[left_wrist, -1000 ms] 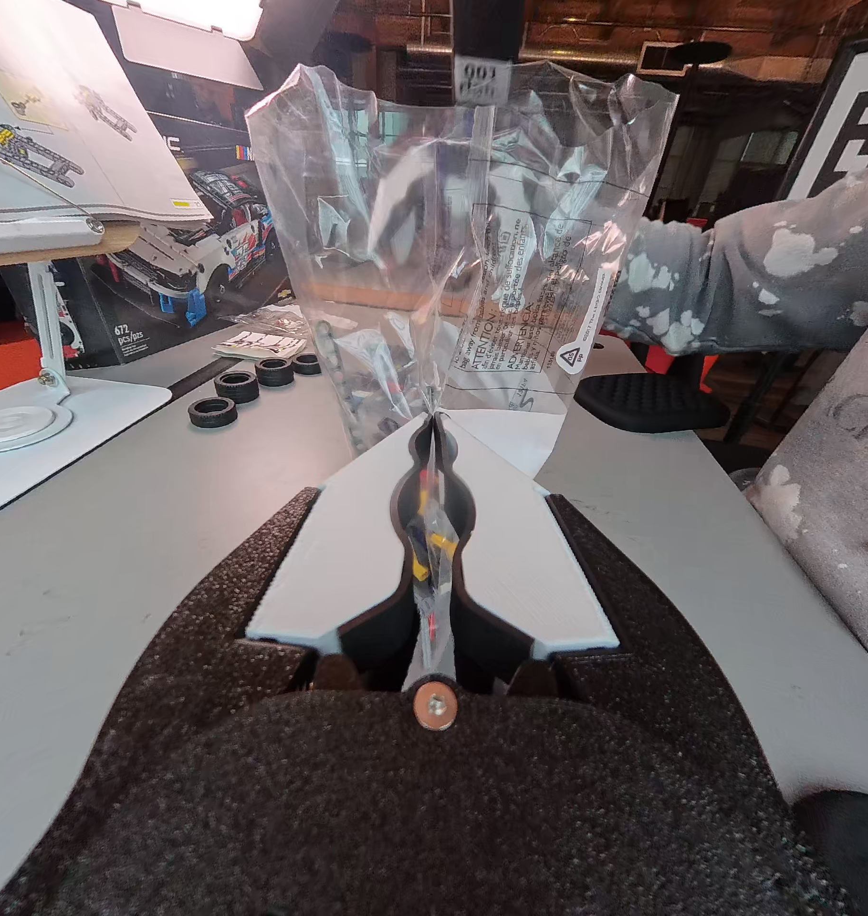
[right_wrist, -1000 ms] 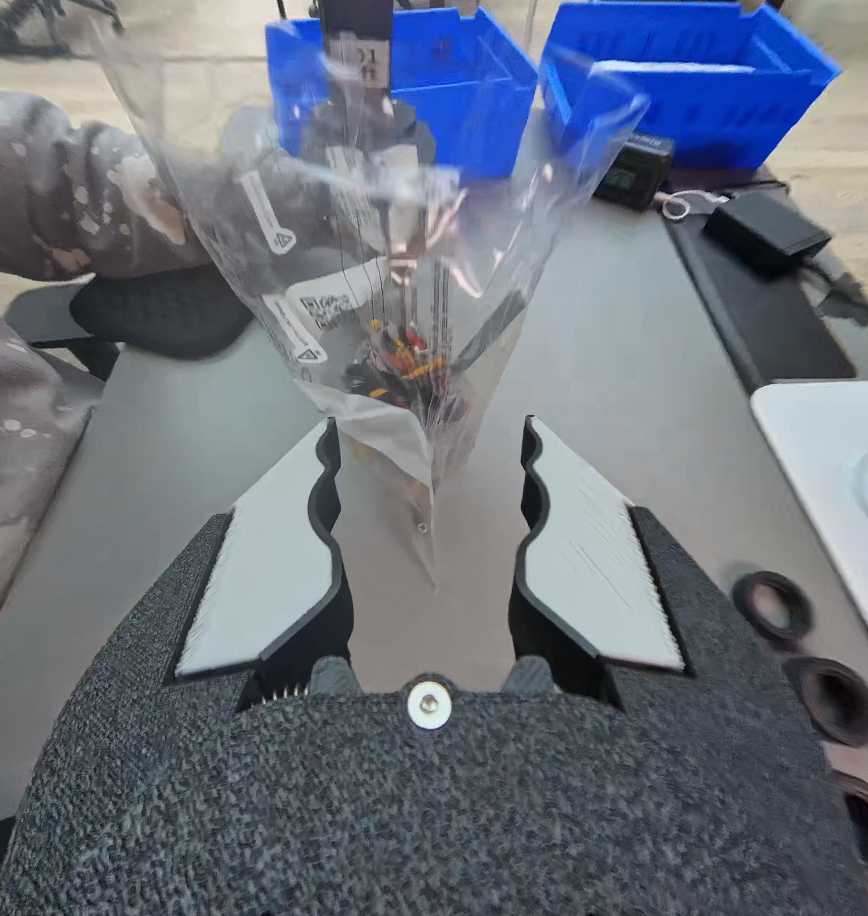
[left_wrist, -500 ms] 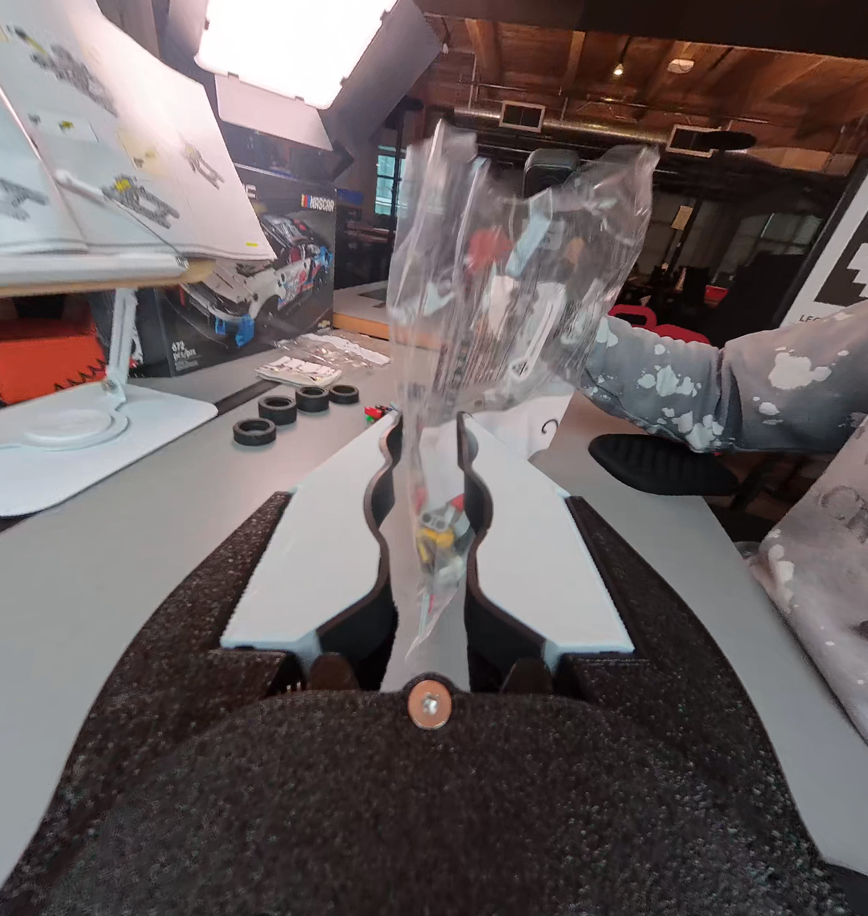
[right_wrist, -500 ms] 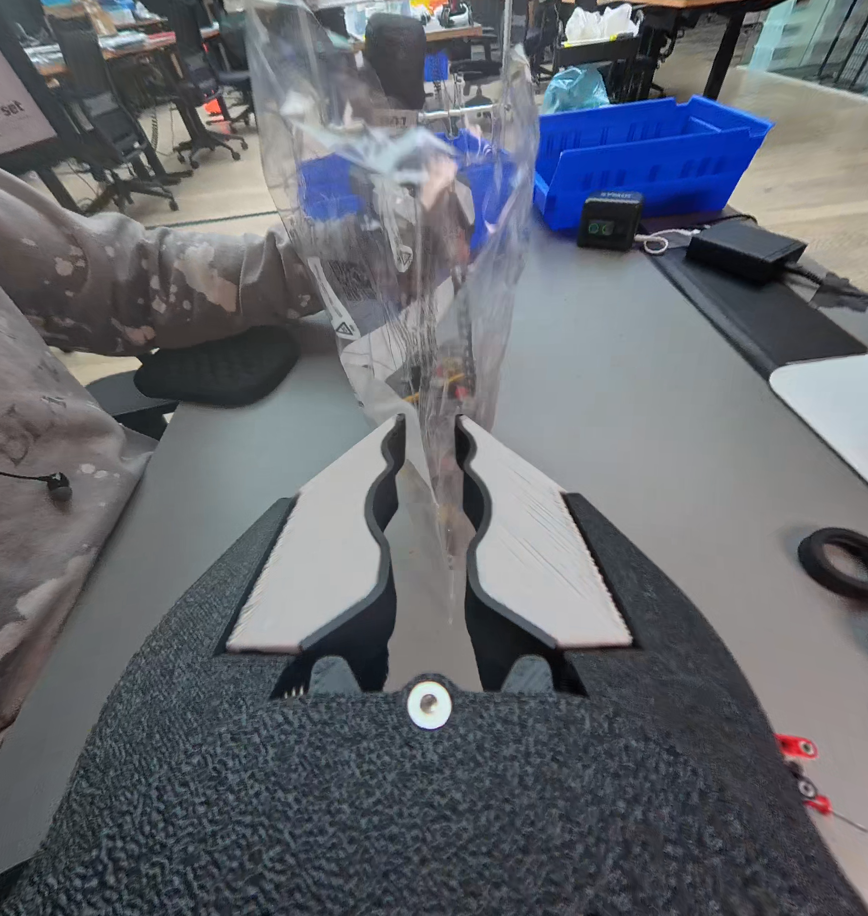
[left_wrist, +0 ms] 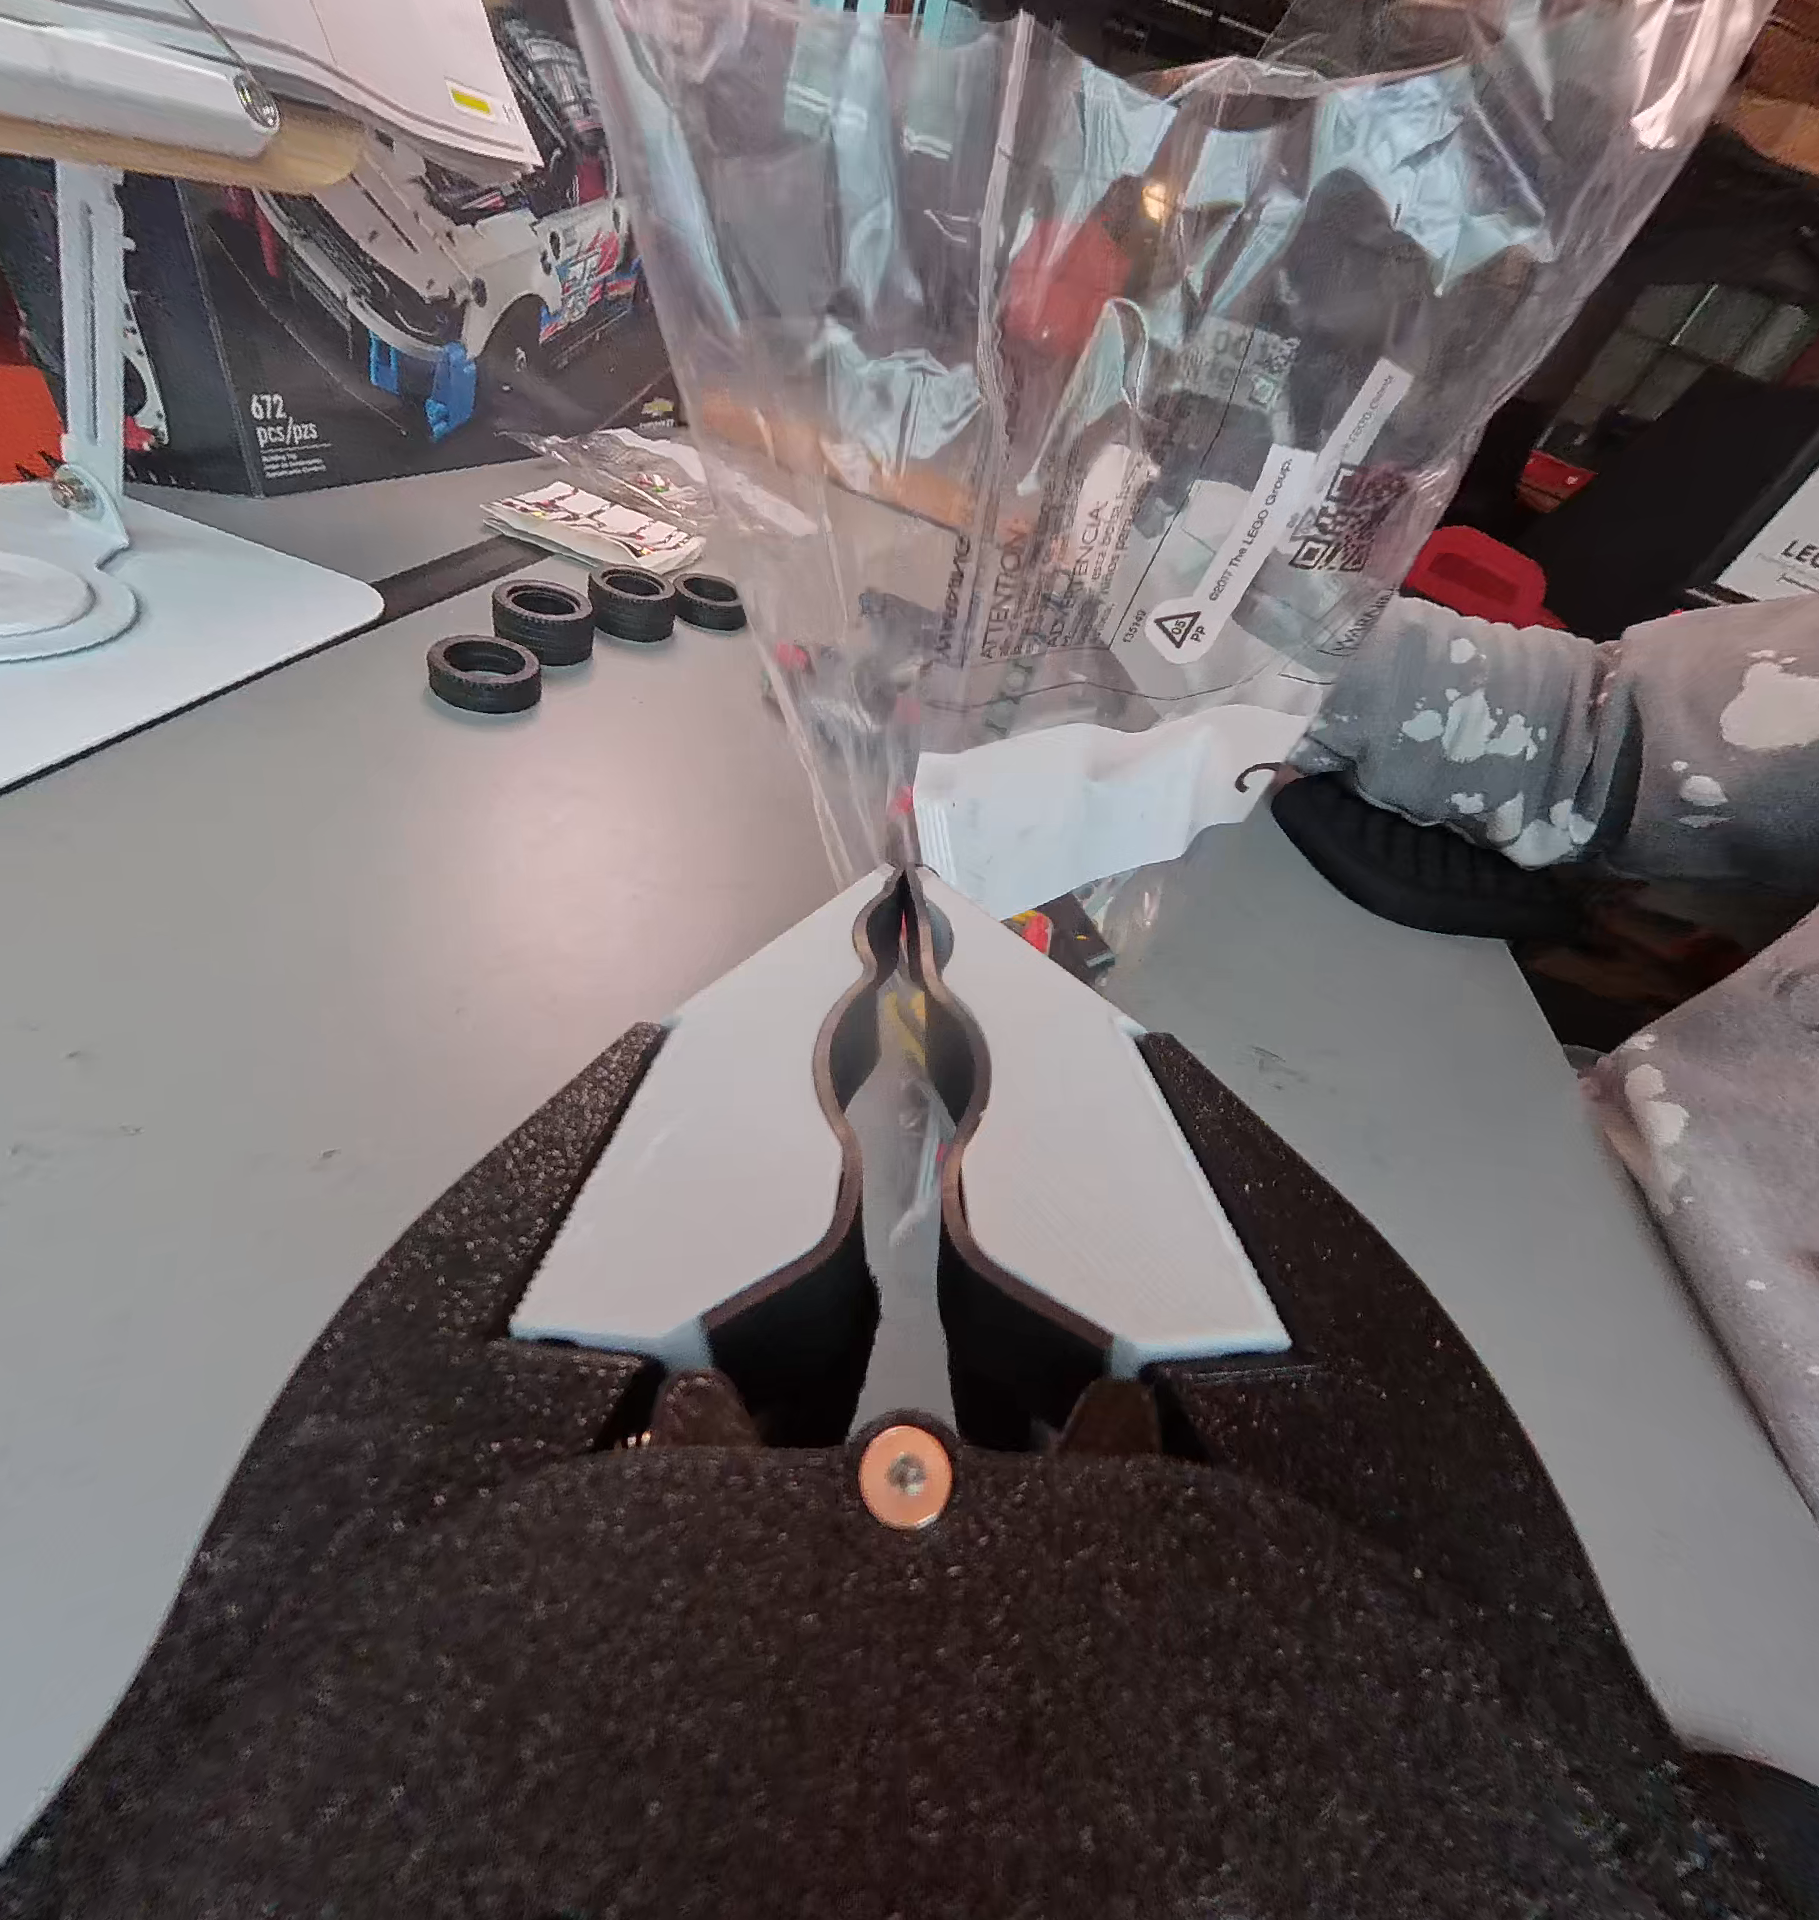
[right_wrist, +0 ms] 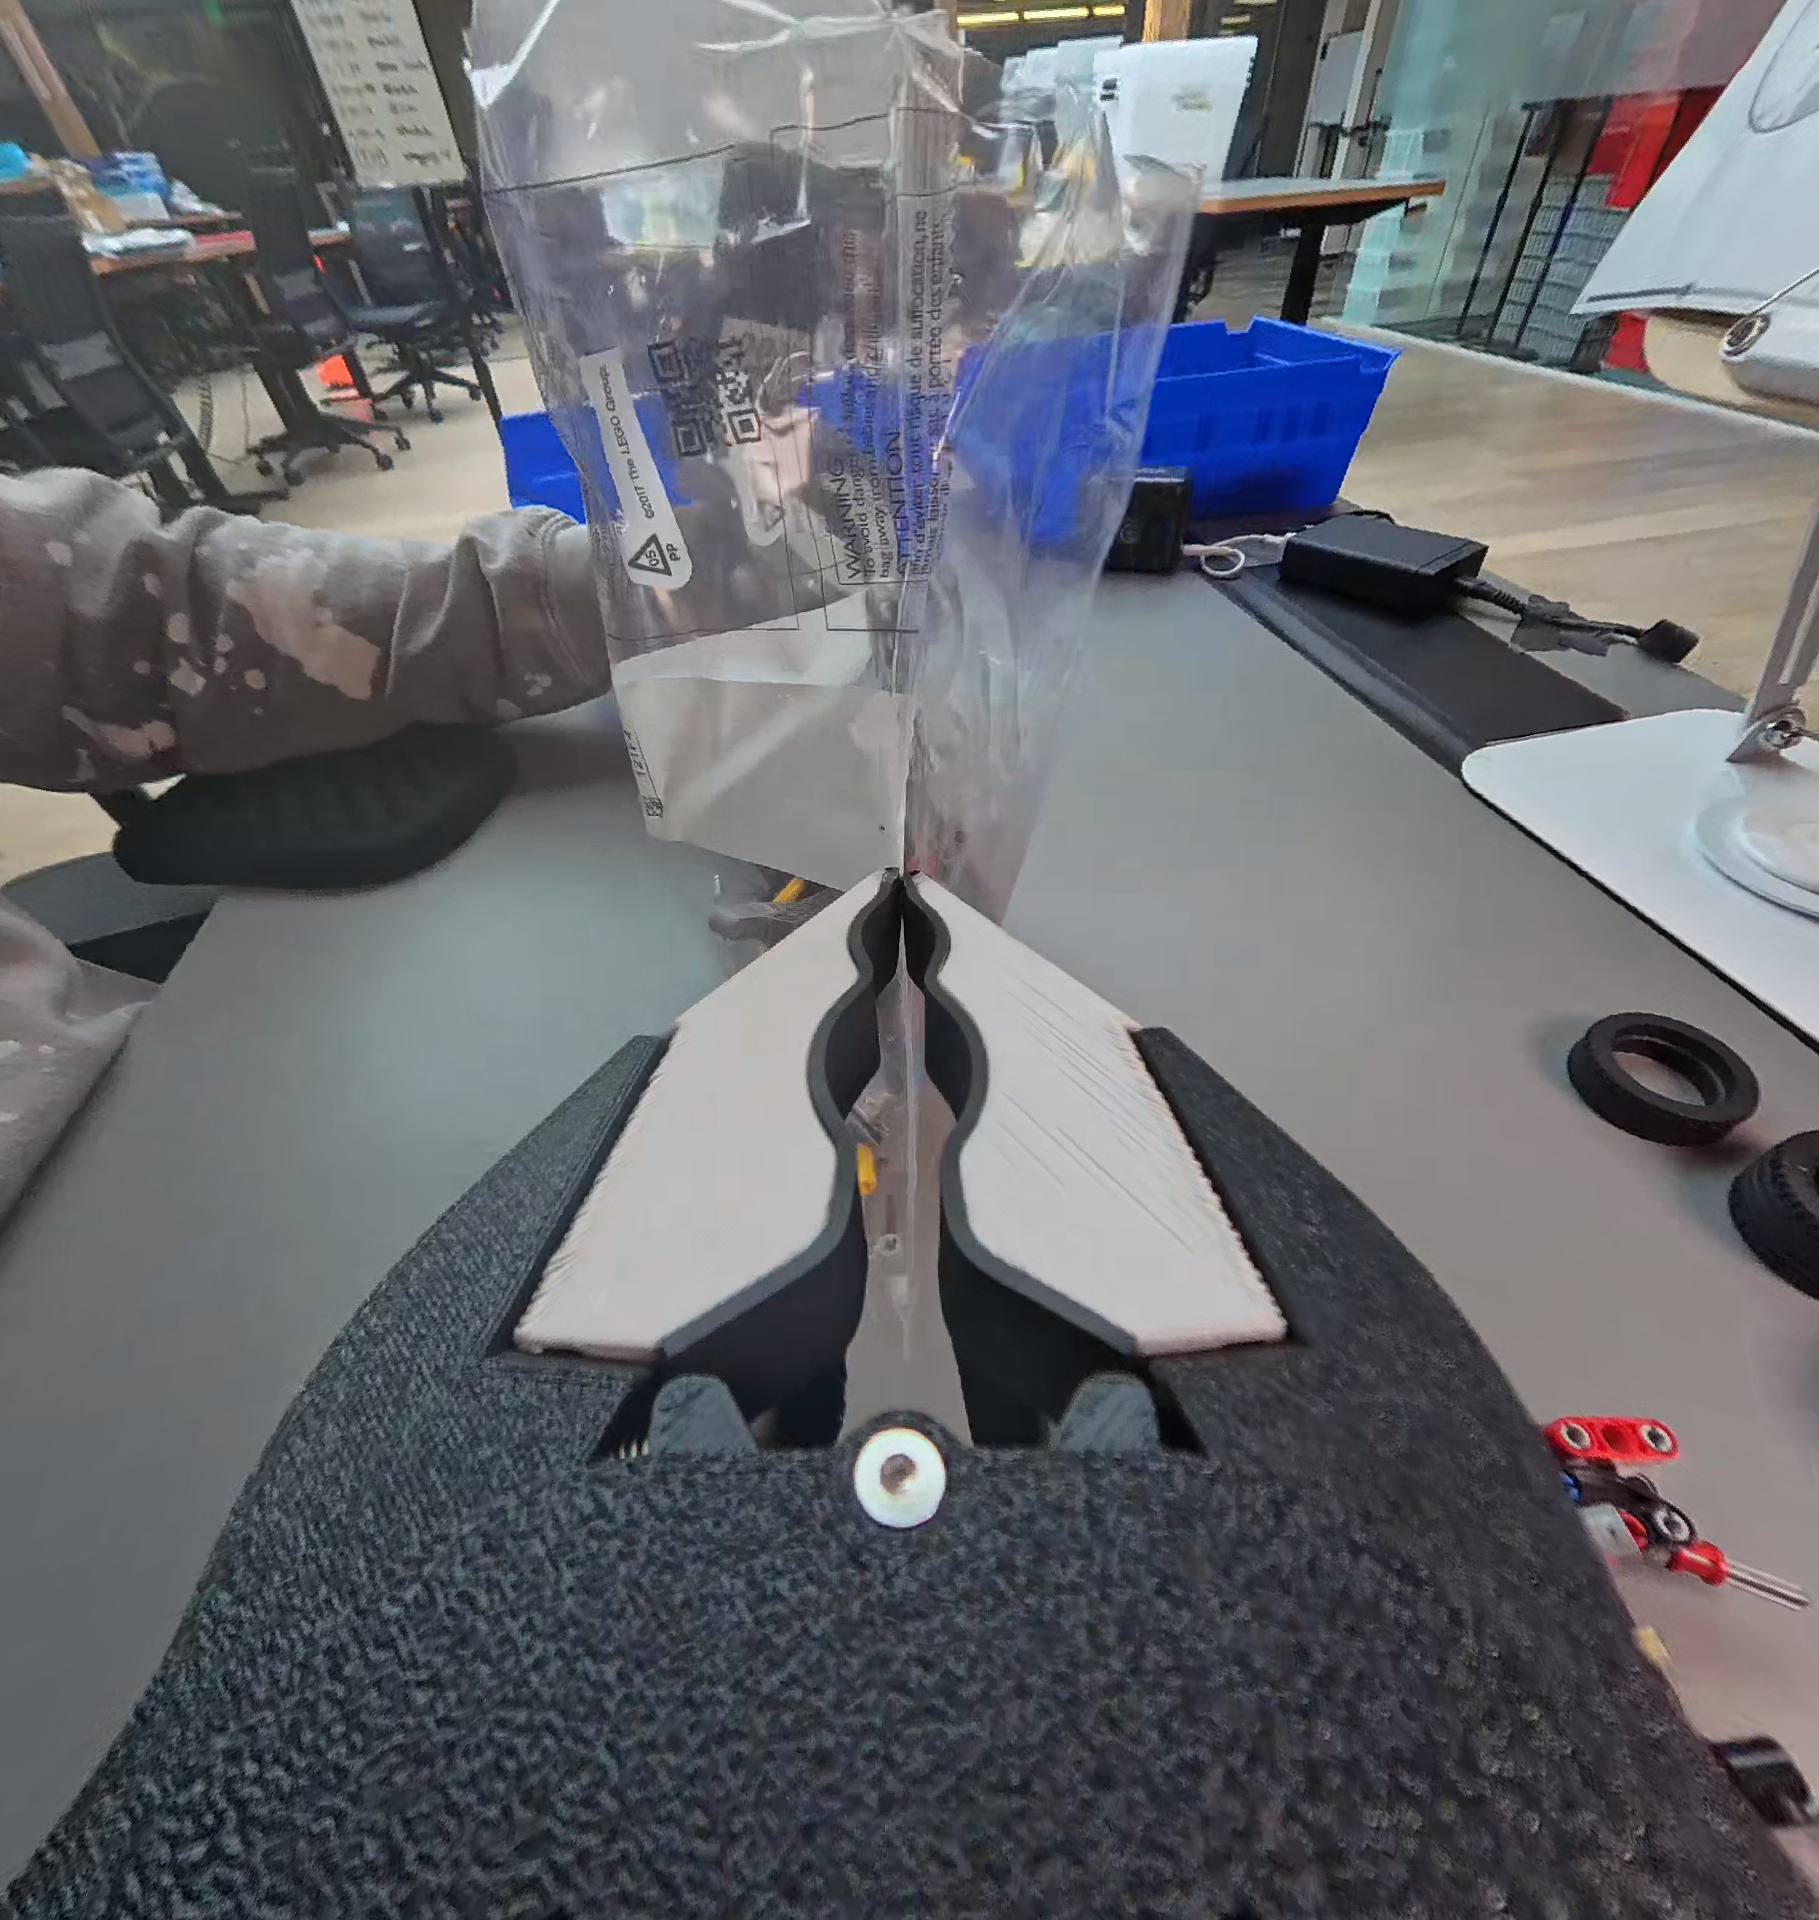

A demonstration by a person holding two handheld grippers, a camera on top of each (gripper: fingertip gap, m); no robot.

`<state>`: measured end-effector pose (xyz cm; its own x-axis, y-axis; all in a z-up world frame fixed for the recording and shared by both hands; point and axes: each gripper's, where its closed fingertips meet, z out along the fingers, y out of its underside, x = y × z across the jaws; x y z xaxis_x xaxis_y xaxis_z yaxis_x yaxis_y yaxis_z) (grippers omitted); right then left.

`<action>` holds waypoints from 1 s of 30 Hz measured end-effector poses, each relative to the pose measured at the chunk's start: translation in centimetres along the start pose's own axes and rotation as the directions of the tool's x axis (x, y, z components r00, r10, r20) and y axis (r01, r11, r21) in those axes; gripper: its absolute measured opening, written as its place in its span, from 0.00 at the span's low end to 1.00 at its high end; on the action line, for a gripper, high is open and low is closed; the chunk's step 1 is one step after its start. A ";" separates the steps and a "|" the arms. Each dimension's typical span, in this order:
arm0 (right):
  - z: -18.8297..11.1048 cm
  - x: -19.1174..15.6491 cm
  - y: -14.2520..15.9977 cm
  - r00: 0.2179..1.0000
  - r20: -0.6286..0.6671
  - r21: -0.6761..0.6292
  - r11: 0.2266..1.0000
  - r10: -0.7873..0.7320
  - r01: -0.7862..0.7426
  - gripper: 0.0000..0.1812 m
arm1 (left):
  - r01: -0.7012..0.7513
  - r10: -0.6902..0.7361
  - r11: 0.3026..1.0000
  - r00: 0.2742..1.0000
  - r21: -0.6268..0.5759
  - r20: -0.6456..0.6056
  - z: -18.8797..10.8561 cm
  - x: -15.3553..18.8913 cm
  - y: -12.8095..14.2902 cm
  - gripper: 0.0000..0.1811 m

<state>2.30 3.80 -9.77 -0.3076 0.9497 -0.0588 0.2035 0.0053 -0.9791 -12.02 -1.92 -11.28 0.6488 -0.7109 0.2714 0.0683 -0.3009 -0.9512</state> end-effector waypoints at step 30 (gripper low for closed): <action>-4.1 2.3 2.1 0.962 0.003 0.087 0.959 0.271 -0.271 0.00 | 0.174 -0.195 0.977 0.960 -0.120 -0.198 4.8 0.9 -0.4 0.00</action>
<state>5.83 7.29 -11.17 -0.2441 0.9144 -0.3229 0.1970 -0.2793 -0.9398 -7.82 0.66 -11.41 0.4595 -0.7501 0.4756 0.0889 -0.4939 -0.8650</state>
